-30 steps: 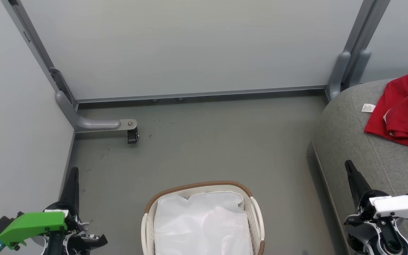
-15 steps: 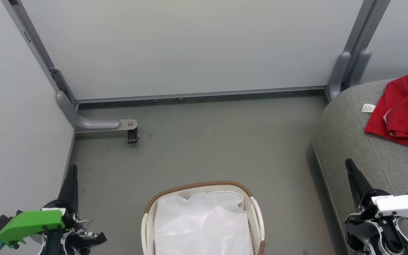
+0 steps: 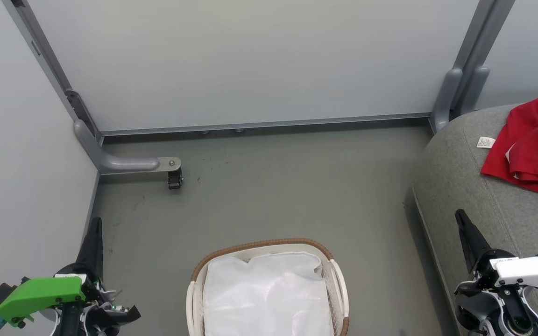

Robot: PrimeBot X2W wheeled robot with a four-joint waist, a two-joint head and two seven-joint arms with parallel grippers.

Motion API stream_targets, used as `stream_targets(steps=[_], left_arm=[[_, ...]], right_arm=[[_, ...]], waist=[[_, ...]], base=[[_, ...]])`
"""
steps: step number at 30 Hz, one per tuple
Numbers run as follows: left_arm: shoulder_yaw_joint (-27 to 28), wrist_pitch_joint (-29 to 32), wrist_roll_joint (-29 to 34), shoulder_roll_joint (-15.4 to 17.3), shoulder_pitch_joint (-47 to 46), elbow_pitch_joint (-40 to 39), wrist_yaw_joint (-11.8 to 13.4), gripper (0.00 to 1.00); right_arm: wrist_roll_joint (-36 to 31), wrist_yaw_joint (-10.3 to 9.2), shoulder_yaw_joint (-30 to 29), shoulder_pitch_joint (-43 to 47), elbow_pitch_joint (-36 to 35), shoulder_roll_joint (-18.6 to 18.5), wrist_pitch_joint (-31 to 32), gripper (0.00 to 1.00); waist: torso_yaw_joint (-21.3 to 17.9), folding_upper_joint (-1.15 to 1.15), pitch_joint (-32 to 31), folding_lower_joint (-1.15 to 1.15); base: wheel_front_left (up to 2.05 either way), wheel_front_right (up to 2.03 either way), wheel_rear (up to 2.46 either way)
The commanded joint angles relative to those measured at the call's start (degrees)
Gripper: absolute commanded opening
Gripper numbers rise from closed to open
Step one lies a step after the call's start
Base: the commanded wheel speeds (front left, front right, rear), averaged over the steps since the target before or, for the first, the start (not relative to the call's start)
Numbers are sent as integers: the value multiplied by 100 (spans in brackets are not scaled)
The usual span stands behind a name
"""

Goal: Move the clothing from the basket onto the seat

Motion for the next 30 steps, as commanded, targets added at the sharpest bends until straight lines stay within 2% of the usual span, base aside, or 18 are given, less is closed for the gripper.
stream_targets(steps=[1, 30], left_arm=[[16, 20, -5, 37, -67, -6, -20, 0], [19, 24, 1, 32, -68, -2, -20, 0]], right_arm=[[21, -4, -11, -48, -19, -34, 9, 0], [21, -4, -11, -47, -19, -34, 8, 0]], waist=[[0, 0, 0, 0], [0, 0, 0, 0]], base=[[0, 0, 0], [0, 0, 0]])
